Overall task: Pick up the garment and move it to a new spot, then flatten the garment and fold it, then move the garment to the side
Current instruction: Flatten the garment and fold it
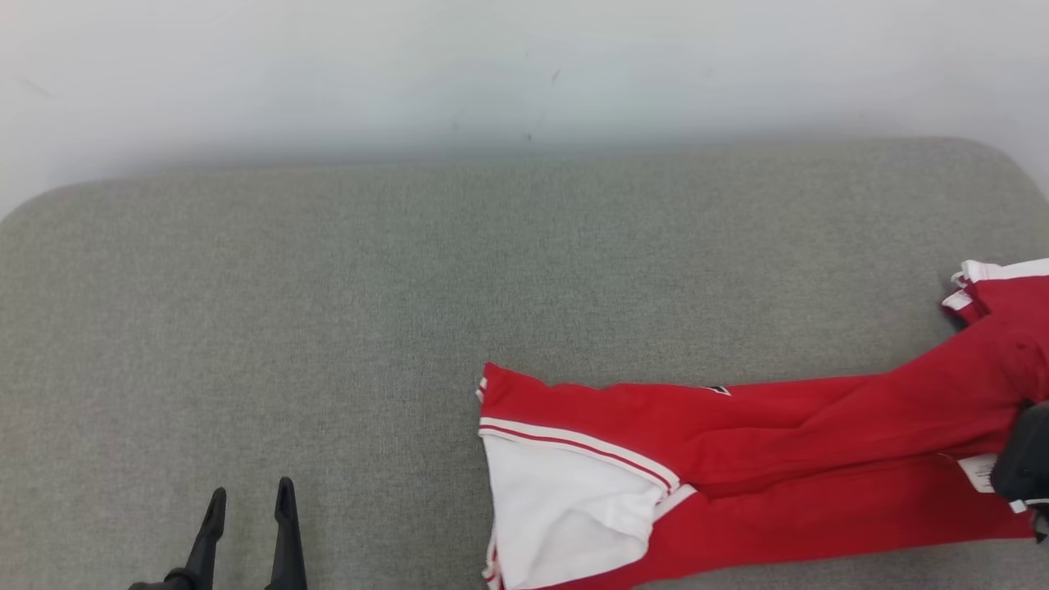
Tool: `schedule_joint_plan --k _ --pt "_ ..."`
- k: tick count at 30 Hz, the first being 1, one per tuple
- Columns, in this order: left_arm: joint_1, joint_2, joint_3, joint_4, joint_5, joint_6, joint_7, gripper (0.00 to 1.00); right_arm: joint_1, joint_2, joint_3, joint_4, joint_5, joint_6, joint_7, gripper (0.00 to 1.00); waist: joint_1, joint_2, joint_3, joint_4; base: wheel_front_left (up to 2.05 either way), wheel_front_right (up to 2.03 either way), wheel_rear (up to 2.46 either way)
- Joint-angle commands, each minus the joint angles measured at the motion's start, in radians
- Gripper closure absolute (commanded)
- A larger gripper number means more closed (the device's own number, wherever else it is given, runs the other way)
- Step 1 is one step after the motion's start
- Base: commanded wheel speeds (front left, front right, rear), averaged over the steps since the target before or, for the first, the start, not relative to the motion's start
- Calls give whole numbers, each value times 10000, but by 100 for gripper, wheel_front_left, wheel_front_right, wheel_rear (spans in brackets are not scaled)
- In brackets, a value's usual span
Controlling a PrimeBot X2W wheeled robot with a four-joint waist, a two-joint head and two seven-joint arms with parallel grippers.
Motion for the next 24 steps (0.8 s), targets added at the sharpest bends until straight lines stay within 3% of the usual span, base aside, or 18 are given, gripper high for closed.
schedule_joint_plan --k 1,9,14,19,24 --pt "192 -55 30 59 -96 23 -20 0 -76 -194 -208 -60 -136 -8 79 100 1 0 -491 -180 0 0 0" --pt "527 -242 154 172 -37 28 -23 0 83 -507 -747 -262 -504 -8 184 100 1 0 -1066 -117 0 0 0" --pt "699 -290 224 211 -72 4 -23 0 218 -278 -377 -498 -442 -8 297 100 1 0 -1213 -74 0 0 0" --pt "823 -314 257 208 -102 27 -22 0 702 26 884 -1126 -112 -8 493 100 1 0 -1337 2 0 0 0" --pt "1003 -282 297 180 -152 112 17 0 1153 317 3053 -1603 481 -6 735 100 1 0 -1405 -66 0 0 0"
